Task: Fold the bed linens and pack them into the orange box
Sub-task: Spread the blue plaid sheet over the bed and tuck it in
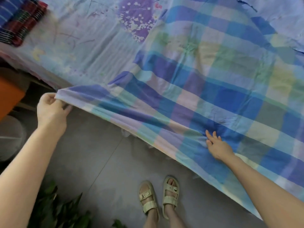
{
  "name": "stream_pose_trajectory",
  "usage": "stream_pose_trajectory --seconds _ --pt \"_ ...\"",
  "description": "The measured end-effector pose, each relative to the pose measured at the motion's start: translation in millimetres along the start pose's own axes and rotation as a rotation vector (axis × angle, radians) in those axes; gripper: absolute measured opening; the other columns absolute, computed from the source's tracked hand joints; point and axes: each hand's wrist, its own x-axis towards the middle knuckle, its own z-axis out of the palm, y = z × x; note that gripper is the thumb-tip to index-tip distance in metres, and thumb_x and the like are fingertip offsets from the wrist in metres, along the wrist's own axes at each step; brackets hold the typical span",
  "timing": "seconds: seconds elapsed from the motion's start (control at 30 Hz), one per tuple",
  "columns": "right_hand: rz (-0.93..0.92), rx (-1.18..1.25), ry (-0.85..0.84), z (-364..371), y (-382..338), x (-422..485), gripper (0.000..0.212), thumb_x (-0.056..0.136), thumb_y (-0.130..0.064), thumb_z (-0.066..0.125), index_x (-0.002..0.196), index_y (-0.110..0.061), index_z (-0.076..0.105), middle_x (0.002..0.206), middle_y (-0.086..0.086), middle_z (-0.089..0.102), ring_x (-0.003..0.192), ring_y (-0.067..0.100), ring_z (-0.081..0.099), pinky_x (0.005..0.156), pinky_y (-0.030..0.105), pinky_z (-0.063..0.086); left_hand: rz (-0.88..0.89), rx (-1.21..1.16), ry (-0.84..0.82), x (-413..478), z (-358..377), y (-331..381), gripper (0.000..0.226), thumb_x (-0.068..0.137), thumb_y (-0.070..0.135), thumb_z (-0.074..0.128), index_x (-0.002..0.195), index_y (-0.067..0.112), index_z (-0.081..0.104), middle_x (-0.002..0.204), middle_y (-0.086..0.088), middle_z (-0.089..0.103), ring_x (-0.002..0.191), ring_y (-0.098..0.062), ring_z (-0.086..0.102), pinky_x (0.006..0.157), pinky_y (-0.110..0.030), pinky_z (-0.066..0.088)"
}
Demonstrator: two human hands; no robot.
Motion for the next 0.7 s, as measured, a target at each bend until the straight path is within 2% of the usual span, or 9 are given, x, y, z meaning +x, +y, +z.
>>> stream_pose_trajectory --seconds 0.03,0.07,0.1,0.27,0.37,0.5,0.57,0.63,0.7 --pt "0.001 0.003 0.001 -0.1 -0.2 -0.2 0.051 0.104 -0.026 0.022 0.152 -0.025 0.004 0.159 0.007 0.004 0.146 0.029 0.009 0.114 0.038 0.016 -0.104 -0.296 -0.030 -4.5 7.4 14.1 0.017 0.092 0.003 0.048 0.084 0.017 0.049 0.085 -0.004 0.063 0.087 -0.020 0.065 0.080 -0.037 0.056" --pt "0.001 0.001 -0.003 -0.3 -0.5 -0.8 0.051 0.104 -0.025 0.022 0.152 -0.025 0.003 0.159 0.007 0.004 0.146 0.029 0.008 0.114 0.037 0.016 -0.113 -0.421 -0.059 -8.2 11.8 24.6 0.020 0.093 0.001 0.048 0.084 0.019 0.047 0.081 -0.001 0.064 0.082 -0.017 0.066 0.076 -0.035 0.057" --pt "-0.002 -0.002 -0.006 -0.4 0.1 -0.4 0.052 0.104 -0.025 0.022 0.152 -0.024 0.003 0.159 0.008 0.004 0.146 0.029 0.009 0.114 0.037 0.015 -0.044 -0.375 -0.084 -12.0 13.3 32.1 0.021 0.092 0.002 0.048 0.083 0.021 0.047 0.080 0.000 0.062 0.078 -0.015 0.064 0.071 -0.033 0.057" --pt "-0.005 -0.021 -0.025 -4.5 -1.1 -3.6 0.053 0.104 -0.024 0.023 0.152 -0.021 0.000 0.159 0.011 0.005 0.145 0.031 0.010 0.114 0.036 0.014 0.585 0.486 -0.059 -13.4 -17.8 60.1 0.012 0.088 0.027 0.055 0.083 0.038 0.052 0.082 -0.011 0.059 0.073 -0.024 0.056 0.066 -0.037 0.048" --pt "-0.016 0.022 -0.022 -9.6 -4.1 -8.6 0.053 0.104 -0.024 0.025 0.152 -0.018 0.004 0.158 0.014 0.008 0.144 0.033 0.012 0.114 0.039 0.016 0.708 0.625 0.011 -16.4 -36.1 81.4 0.016 0.093 0.036 0.047 0.096 0.026 0.060 0.074 0.005 0.054 0.071 -0.013 0.053 0.063 -0.035 0.046" --pt "0.014 0.050 -0.065 -16.9 -1.4 -9.4 0.052 0.105 -0.020 0.020 0.151 -0.012 -0.003 0.158 0.017 0.002 0.145 0.033 0.010 0.113 0.032 0.013 0.664 0.811 0.134 -20.2 -27.7 77.2 0.013 0.089 0.012 0.053 0.085 0.000 0.056 0.076 -0.022 0.055 0.070 -0.038 0.050 0.064 -0.046 0.040" --pt "0.014 0.037 -0.055 -18.9 -3.1 -9.9 0.052 0.105 -0.020 0.019 0.151 -0.012 -0.004 0.158 0.018 0.001 0.145 0.033 0.009 0.113 0.031 0.014 0.435 0.837 0.161 -11.4 -16.6 68.4 0.014 0.085 0.006 0.053 0.089 -0.006 0.060 0.086 -0.031 0.060 0.079 -0.046 0.055 0.069 -0.049 0.041" --pt "-0.012 -0.047 -0.066 -16.4 -7.5 -12.6 0.051 0.105 -0.022 0.018 0.151 -0.010 0.001 0.158 0.016 0.000 0.145 0.032 0.007 0.114 0.033 0.013 0.228 0.611 0.170 -4.4 0.7 70.6 0.015 0.085 0.006 0.049 0.083 0.000 0.063 0.084 -0.027 0.061 0.083 -0.040 0.057 0.075 -0.049 0.044" --pt "-0.030 -0.050 -0.051 -10.9 -6.1 -12.8 0.053 0.104 -0.028 0.022 0.152 -0.014 0.005 0.158 0.014 0.003 0.145 0.034 0.005 0.116 0.039 0.012 0.018 0.348 0.121 -9.1 21.6 80.6 0.023 0.090 0.007 0.044 0.074 0.015 0.059 0.081 -0.010 0.060 0.086 -0.029 0.060 0.081 -0.047 0.053"
